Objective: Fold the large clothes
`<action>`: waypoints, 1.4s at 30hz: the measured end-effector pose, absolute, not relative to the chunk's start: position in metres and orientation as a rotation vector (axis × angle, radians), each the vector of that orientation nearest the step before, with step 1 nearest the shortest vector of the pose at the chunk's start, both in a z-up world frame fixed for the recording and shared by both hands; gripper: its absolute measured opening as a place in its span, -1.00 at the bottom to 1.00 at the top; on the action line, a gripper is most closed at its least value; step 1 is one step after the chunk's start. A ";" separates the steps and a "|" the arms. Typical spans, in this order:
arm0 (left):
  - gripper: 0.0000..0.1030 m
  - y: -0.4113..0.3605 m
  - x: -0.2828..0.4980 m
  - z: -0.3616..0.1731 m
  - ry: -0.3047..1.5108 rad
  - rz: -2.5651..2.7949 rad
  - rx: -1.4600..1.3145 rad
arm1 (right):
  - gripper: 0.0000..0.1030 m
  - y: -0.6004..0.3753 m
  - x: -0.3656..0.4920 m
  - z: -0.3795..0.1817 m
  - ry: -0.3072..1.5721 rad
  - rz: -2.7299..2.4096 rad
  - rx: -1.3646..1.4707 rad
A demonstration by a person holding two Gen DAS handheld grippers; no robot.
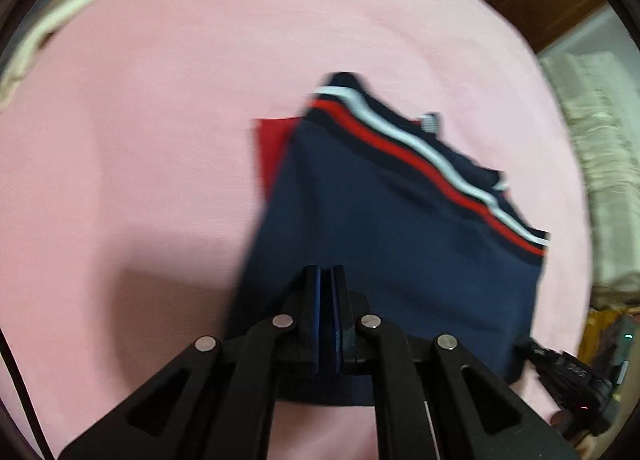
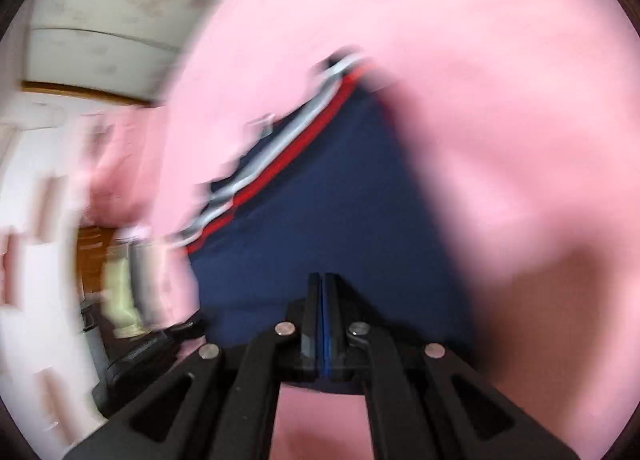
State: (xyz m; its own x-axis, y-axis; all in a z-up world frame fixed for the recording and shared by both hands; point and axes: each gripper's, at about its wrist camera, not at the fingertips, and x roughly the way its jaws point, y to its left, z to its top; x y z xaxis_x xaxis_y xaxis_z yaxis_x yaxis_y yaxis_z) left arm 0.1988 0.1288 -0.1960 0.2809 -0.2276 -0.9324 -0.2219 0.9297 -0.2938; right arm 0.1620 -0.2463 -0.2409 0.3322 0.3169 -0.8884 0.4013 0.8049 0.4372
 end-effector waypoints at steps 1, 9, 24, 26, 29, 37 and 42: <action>-0.92 0.133 0.197 -0.195 1.305 0.007 -0.424 | -1.00 -0.252 0.162 -0.239 1.272 -0.075 0.679; -0.90 0.122 0.178 -0.192 1.343 0.010 -0.447 | -0.96 -0.250 0.161 -0.232 1.314 -0.082 0.820; -0.75 0.056 0.195 -0.187 1.338 -0.055 -0.344 | -0.96 -0.212 0.171 -0.230 1.355 -0.016 0.966; -0.71 0.057 0.195 -0.185 1.338 -0.061 -0.346 | -0.96 -0.212 0.173 -0.229 1.349 0.002 0.987; -0.67 0.062 0.195 -0.183 1.339 -0.060 -0.342 | -0.96 -0.213 0.175 -0.224 1.333 0.012 0.995; -0.23 0.075 0.194 -0.199 1.398 -0.027 -0.428 | -0.96 -0.208 0.191 -0.216 1.294 0.049 1.011; -0.16 0.097 0.180 -0.213 1.426 -0.047 -0.669 | -0.96 -0.198 0.207 -0.211 1.255 0.092 0.995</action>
